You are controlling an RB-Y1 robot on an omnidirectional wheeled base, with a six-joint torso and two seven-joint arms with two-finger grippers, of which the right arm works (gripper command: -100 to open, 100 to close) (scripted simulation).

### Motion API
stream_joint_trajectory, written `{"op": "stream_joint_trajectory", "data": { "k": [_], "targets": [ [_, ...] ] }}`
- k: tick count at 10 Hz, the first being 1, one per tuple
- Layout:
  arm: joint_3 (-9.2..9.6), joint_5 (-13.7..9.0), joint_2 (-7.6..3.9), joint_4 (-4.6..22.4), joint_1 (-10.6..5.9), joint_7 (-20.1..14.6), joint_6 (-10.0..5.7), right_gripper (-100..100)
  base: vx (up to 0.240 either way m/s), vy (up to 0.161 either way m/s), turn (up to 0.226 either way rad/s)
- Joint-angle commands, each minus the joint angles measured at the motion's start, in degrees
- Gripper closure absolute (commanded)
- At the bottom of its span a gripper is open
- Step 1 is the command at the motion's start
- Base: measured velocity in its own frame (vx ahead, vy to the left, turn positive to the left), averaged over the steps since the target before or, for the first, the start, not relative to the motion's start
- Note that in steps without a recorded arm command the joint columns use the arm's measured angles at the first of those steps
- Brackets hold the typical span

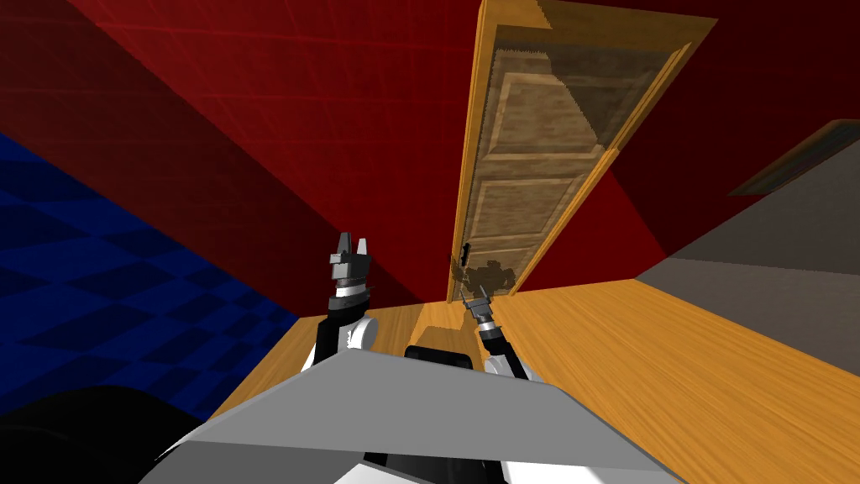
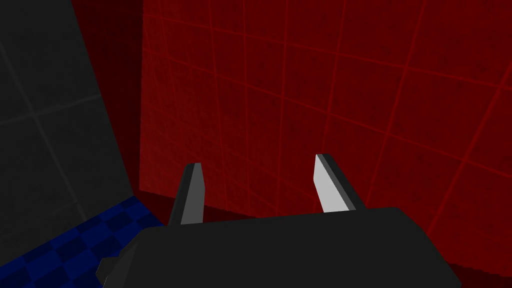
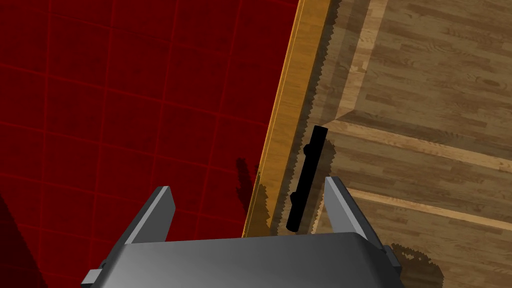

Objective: Pull the door open

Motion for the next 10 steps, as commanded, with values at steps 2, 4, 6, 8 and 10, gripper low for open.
{"op": "stream_joint_trajectory", "data": {
  "k": [2, 4, 6, 8, 10],
  "targets": [
    [1.69, -1.97, -1.03, 2.47, -0.96, -2.99, -0.74, -100, 0.107, 0.009, 0.012],
    [3.01, -3.41, -1.83, 4.6, -1.73, -5.28, -1.47, -100, 0.103, 0.013, 0.009],
    [4.28, -4.8, -2.6, 6.65, -2.47, -7.48, -2.18, -100, 0.089, 0.015, 0.011],
    [6.06, -6.76, -3.68, 9.55, -3.51, -10.58, -3.17, -100, 0.14, 0.022, 0.013],
    [7.26, -8.06, -4.4, 11.48, -4.21, -12.65, -3.83, -100, 0.111, 0.0, 0.01]
  ]
}}
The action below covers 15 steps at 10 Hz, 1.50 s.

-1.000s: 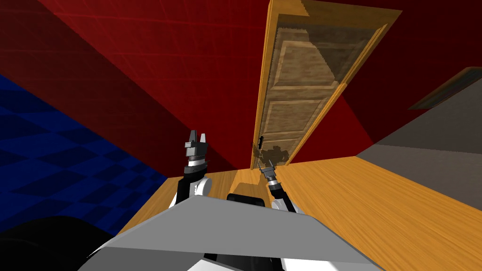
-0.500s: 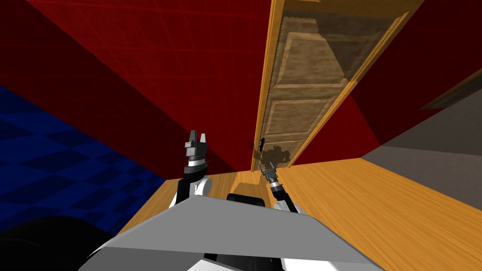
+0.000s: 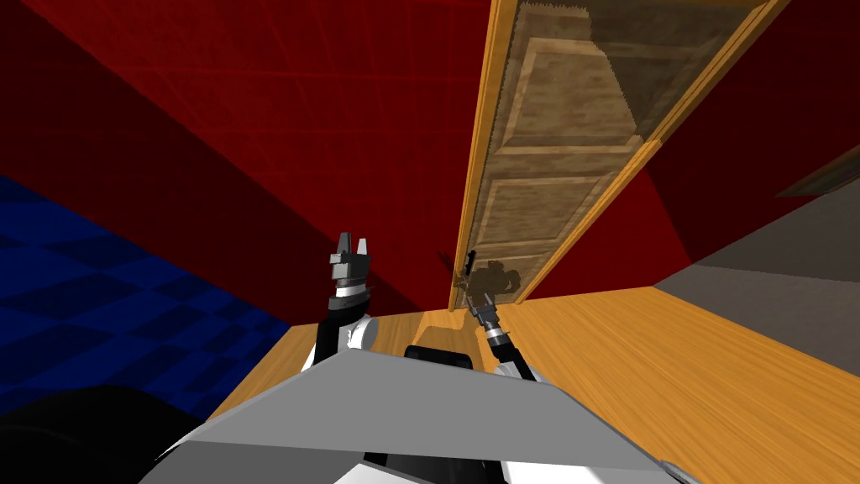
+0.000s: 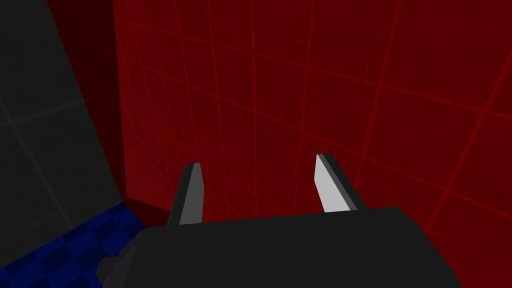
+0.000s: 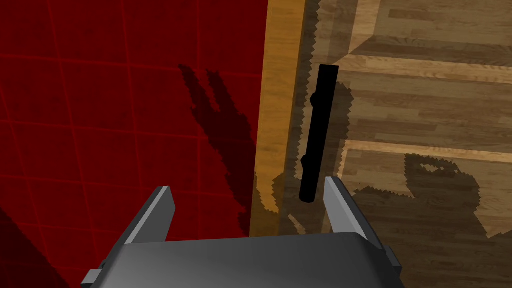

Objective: Pull the door open

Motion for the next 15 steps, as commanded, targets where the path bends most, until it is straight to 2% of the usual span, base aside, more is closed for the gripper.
{"op": "stream_joint_trajectory", "data": {
  "k": [1, 5, 10, 11, 15],
  "targets": [
    [0.93, -1.12, -0.7, 1.33, -0.49, -1.72, -0.44, -100, 0.088, 0.021, 0.01],
    [2.98, -3.36, -1.93, 4.65, -1.69, -5.28, -1.58, -100, 0.082, 0.006, 0.007],
    [6.52, -7.24, -4.03, 10.37, -3.76, -11.42, -3.54, -100, 0.121, 0.008, 0.01],
    [6.52, -7.24, -4.03, 10.37, -3.76, -11.42, -3.54, -100, 0.088, 0.003, 0.005],
    [8.94, -9.89, -5.46, 14.29, -5.17, -15.62, -4.89, -100, 0.087, 0.006, 0.009]
  ]
}}
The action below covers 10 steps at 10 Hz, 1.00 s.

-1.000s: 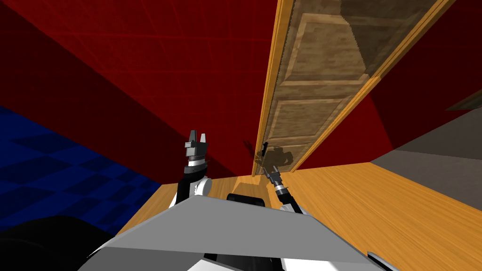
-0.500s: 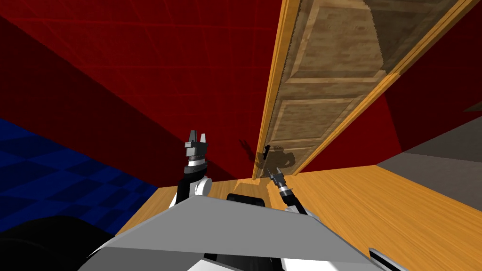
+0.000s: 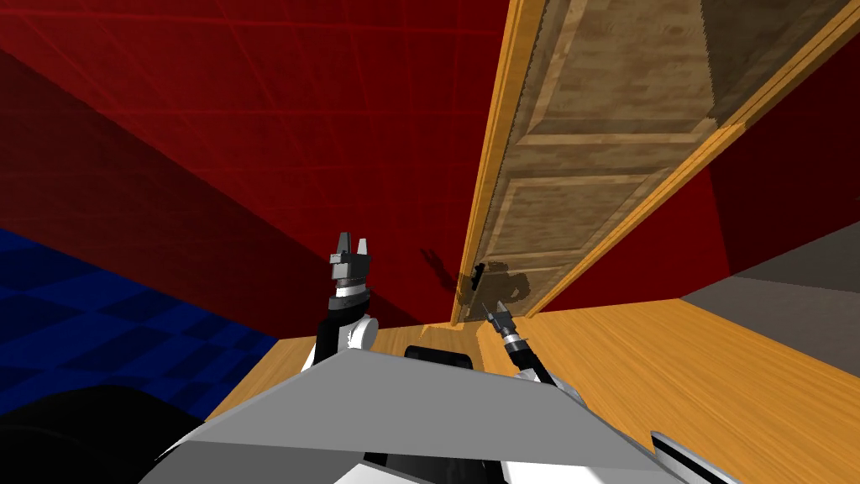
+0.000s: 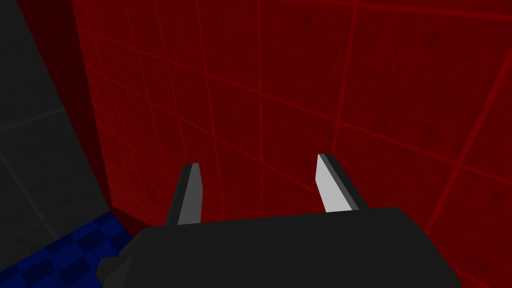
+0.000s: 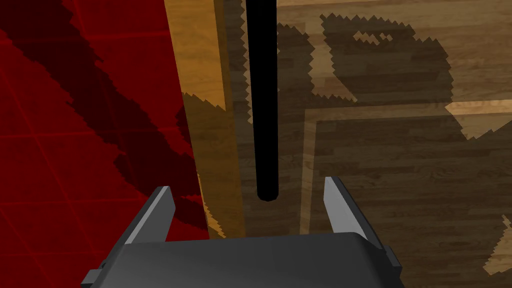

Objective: Pull the door open

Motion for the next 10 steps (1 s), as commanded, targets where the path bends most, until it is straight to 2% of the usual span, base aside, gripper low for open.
{"op": "stream_joint_trajectory", "data": {
  "k": [1, 3, 4, 10],
  "targets": [
    [1.06, -1.17, -0.63, 1.57, -0.49, -1.82, -0.63, -100, 0.107, 0.013, 0.009],
    [1.2, -1.33, -0.71, 1.8, -0.58, -2.06, -0.7, -100, 0.062, 0.004, 0.003],
    [0.99, -1.33, -0.91, 0.98, -0.38, -1.58, -0.32, -100, 0.017, 0.002, 0.001],
    [-1.43, -5.48, -1.89, 6.52, 0.27, -4.47, -2.36, -100, 0.176, 0.05, 0.236]
  ]
}}
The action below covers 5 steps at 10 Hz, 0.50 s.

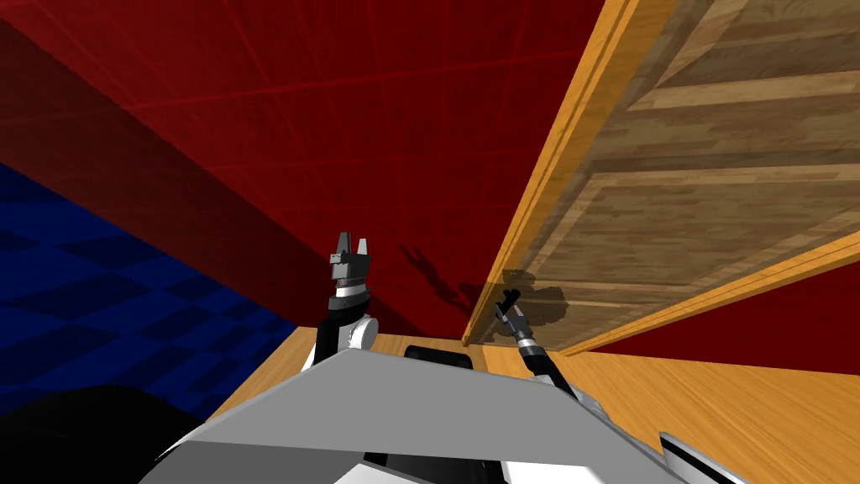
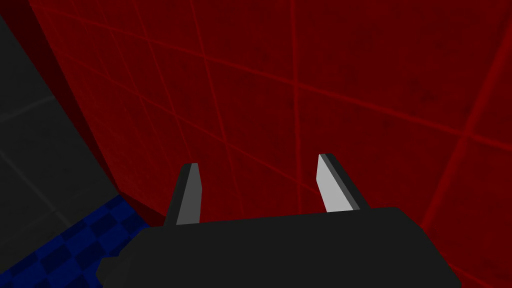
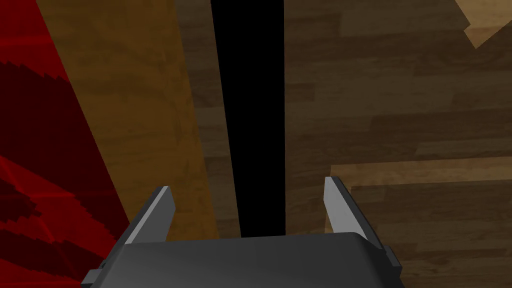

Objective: Pull the door open

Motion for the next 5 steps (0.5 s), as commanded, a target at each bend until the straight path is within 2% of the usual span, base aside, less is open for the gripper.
{"op": "stream_joint_trajectory", "data": {
  "k": [1, 2, 5],
  "targets": [
    [0.0, 0.0, 0.0, 0.0, 0.0, 0.0, 0.0, -100, 0.077, 0.011, -0.013],
    [0.0, 0.0, 0.0, 0.0, 0.0, 0.0, 0.0, 100, -0.029, 0.006, -0.005],
    [0.0, 0.0, 0.0, 0.0, 0.0, 0.0, 0.0, 100, -0.017, -0.013, 0.006]
  ]
}}
